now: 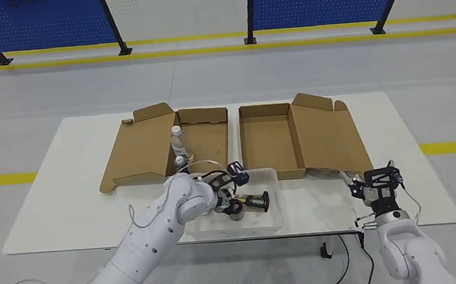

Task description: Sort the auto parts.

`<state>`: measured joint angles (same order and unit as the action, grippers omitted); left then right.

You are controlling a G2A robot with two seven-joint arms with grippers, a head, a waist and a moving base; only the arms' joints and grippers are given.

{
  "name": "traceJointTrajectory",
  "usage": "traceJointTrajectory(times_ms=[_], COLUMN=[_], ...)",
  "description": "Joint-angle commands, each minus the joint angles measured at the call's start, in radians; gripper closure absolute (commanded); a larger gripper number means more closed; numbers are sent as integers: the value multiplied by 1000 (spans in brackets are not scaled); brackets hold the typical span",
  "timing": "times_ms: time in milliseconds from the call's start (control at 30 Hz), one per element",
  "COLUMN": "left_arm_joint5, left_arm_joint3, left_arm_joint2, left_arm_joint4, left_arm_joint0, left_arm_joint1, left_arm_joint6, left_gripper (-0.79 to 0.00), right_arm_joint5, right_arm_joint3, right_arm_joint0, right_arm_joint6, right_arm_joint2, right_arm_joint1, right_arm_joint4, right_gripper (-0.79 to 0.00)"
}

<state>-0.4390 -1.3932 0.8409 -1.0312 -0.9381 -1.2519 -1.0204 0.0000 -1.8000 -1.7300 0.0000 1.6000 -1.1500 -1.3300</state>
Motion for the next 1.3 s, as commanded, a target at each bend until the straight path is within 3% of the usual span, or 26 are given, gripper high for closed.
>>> traceJointTrajectory(times_ms=[0,167,400,467,500,567,1000,1267], left_arm_joint5=[0,-3,-4,-3,-3,-2,18,15], left_arm_joint3=[7,19,25,25,25,26,-34,-173], left_arm_joint2=[-2,-5,-7,-7,-8,-7,34,122], left_arm_joint4=[-2,12,1,-3,-5,-7,-23,36], left_arm_joint0=[1,3,4,3,3,3,-14,-60], left_arm_joint1=[0,-1,0,1,1,2,14,38], left_arm_joint6=[3,8,10,10,11,12,42,11], left_gripper=[-326,-256,-234,-145,-46,0,0,0], right_arm_joint5=[0,0,0,0,0,0,0,0], right_arm_joint3=[0,0,0,0,0,0,0,0], right_arm_joint0=[0,0,0,0,0,0,0,0], right_arm_joint6=[0,0,0,0,0,0,0,0], right_arm_joint2=[0,0,0,0,0,0,0,0], right_arm_joint1=[0,0,0,0,0,0,0,0], right_arm_joint4=[0,0,0,0,0,0,0,0], right_gripper=[-785,-785,-785,-785,-785,-785,-785,-785])
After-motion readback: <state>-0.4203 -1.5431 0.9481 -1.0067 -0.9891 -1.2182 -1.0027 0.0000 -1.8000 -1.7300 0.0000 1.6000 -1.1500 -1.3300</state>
